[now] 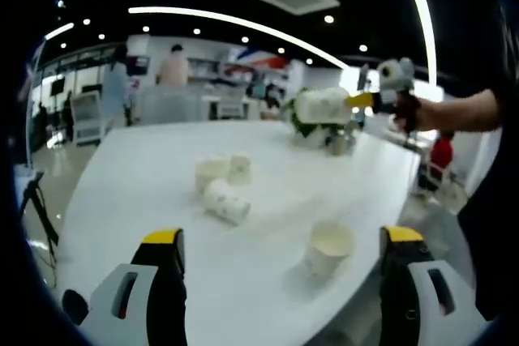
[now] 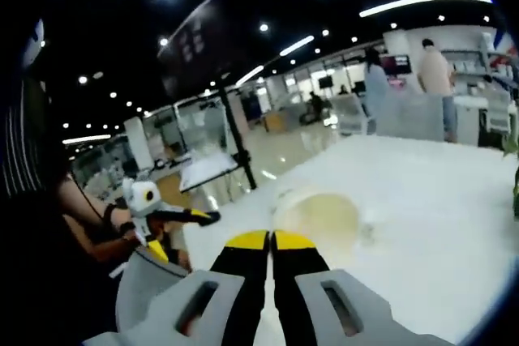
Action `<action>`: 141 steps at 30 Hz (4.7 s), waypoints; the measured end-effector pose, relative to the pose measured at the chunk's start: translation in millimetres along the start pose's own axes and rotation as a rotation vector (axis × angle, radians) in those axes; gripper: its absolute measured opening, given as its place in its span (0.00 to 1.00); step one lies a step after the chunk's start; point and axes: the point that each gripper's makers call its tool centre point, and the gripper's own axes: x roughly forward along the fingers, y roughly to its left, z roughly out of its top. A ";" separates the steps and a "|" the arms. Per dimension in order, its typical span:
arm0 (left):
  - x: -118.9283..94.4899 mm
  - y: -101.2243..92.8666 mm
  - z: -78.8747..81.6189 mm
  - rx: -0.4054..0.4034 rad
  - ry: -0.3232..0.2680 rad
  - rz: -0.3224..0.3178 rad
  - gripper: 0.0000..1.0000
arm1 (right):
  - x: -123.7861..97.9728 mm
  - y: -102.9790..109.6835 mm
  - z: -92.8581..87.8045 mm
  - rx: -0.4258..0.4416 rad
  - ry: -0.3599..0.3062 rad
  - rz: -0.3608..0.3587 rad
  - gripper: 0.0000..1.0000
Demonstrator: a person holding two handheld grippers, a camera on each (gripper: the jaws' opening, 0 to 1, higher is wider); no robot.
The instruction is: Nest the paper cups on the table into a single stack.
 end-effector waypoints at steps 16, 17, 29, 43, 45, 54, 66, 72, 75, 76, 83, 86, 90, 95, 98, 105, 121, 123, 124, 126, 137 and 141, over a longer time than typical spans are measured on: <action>1.4 0.1 -3.2 -0.015 -0.006 0.009 1.00 | -8.7 17.6 30.4 -0.127 0.051 0.034 0.00; 1.5 -0.5 -3.0 -0.021 -0.009 0.008 1.00 | -8.3 18.0 31.9 -0.133 0.054 0.035 0.00; 2.4 3.6 -2.8 -0.018 -0.011 0.010 1.00 | -2.5 46.7 38.7 -0.348 0.184 0.090 0.00; 3.1 3.2 -5.8 -0.023 -0.008 0.011 1.00 | 5.9 66.9 18.1 -0.445 0.320 0.139 0.00; 2.4 4.9 -7.1 -0.025 -0.006 0.015 1.00 | 5.6 69.1 14.2 -0.465 0.343 0.149 0.00; -0.8 8.2 -9.0 -0.025 -0.010 0.023 1.00 | 7.9 85.0 3.5 -0.517 0.460 0.196 0.00; -1.4 10.4 -9.8 -0.017 -0.006 0.023 1.00 | 13.0 104.9 -22.5 -0.713 0.656 0.276 0.00; -2.7 11.5 -10.8 -0.016 -0.009 0.024 1.00 | 16.3 110.6 -36.6 -0.731 0.700 0.310 0.00; -3.3 12.2 -11.9 -0.018 -0.010 0.024 1.00 | 16.9 108.9 -44.0 -0.735 0.728 0.315 0.00; -3.4 12.5 -12.4 -0.019 -0.007 0.024 1.00 | 17.1 109.0 -46.0 -0.744 0.732 0.317 0.00; -2.4 13.2 -11.9 -0.019 -0.010 0.024 1.00 | 18.5 110.6 -75.3 -0.786 0.794 0.343 0.00; -2.2 12.6 -12.6 -0.019 -0.007 0.023 1.00 | 20.5 112.4 -83.8 -0.787 0.801 0.352 0.00; -2.2 11.4 -13.7 -0.023 -0.006 0.019 1.00 | 22.6 110.0 -96.8 -0.828 0.829 0.362 0.00; -2.3 9.9 -15.5 -0.022 -0.003 0.018 1.00 | 25.9 106.5 -113.0 -0.853 0.862 0.370 0.00; -2.6 9.4 -16.7 -0.024 -0.001 0.018 1.00 | 27.7 104.2 -123.4 -0.863 0.882 0.380 0.00; -3.1 9.4 -16.8 -0.029 -0.002 0.018 1.00 | 27.7 98.1 -141.5 -0.874 0.933 0.391 0.00; -4.0 11.6 -20.2 -0.039 0.000 0.019 1.00 | 37.8 95.8 -165.1 -0.858 0.974 0.411 0.00; -3.9 12.7 -20.8 -0.041 0.000 0.021 1.00 | 40.1 94.3 -167.1 -0.869 0.979 0.414 0.00; -3.8 13.3 -21.5 -0.046 0.001 0.021 1.00 | 41.3 93.5 -168.6 -0.887 0.982 0.423 0.00; -3.8 13.8 -22.2 -0.049 0.001 0.022 1.00 | 42.7 92.3 -170.5 -0.898 0.991 0.421 0.00; -3.7 14.7 -24.2 -0.061 -0.003 0.023 1.00 | 47.5 90.9 -187.4 -0.871 1.025 0.443 0.00; -4.1 17.0 -25.3 -0.068 -0.006 0.028 1.00 | 49.5 90.4 -190.3 -0.867 1.026 0.441 0.00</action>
